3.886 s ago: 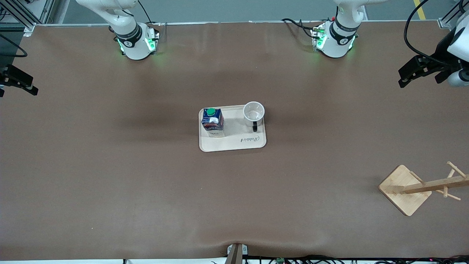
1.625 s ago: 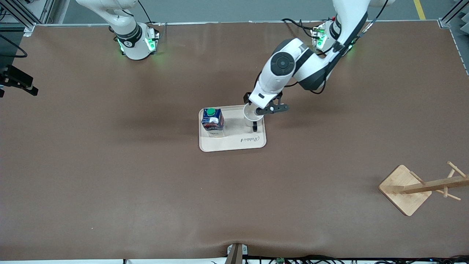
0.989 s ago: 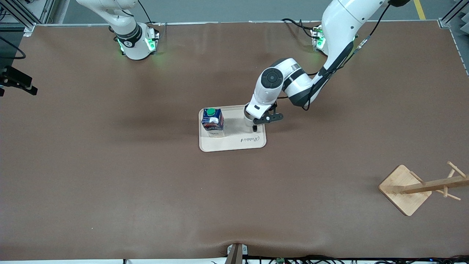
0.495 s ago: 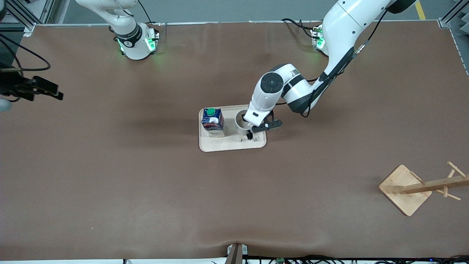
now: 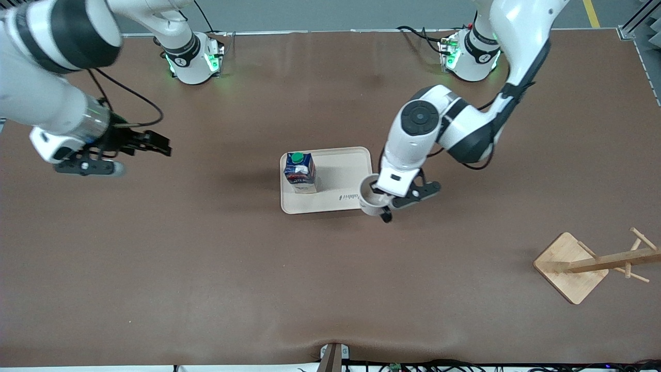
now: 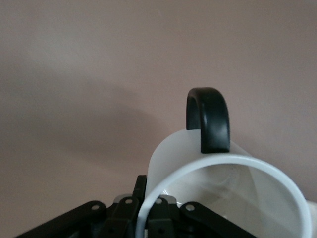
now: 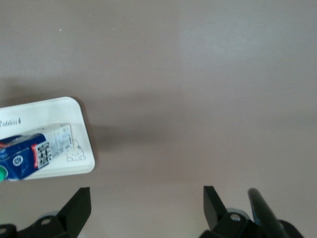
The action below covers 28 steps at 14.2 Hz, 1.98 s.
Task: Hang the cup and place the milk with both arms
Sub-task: 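Carry the mug to the wooden stand while the right gripper grasps the milk, then hang the mug handle on a stand peg while the right gripper carries milk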
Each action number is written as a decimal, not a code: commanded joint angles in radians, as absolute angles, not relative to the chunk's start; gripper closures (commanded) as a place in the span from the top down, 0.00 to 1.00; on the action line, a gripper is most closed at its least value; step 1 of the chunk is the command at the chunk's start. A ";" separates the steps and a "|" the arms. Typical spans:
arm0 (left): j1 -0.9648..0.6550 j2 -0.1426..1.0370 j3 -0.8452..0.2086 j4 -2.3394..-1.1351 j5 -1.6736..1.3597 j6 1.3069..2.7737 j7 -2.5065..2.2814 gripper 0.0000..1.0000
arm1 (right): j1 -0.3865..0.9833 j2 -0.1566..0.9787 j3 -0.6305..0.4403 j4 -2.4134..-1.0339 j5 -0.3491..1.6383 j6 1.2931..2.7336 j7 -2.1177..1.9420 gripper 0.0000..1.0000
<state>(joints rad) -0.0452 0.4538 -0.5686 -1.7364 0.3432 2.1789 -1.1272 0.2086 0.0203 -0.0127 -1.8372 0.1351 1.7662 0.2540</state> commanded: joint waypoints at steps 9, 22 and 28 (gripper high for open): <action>0.405 0.385 -0.577 -1.675 0.348 2.157 -0.469 0.00 | 0.586 0.147 -0.018 -1.912 0.150 2.098 0.747 1.00; 0.629 0.377 -0.575 -1.491 0.200 1.968 0.120 0.00 | 0.696 0.382 -0.021 -1.753 0.152 2.187 0.897 1.00; 0.670 0.376 -0.571 -1.491 0.161 1.928 0.181 0.00 | 0.715 0.393 -0.021 -1.752 0.115 2.187 0.905 0.39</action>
<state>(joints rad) 0.6466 0.3833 -0.5645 -1.5012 0.1878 1.9519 0.1383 0.6917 0.3844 -0.0141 -1.7740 0.1300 2.1904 0.8907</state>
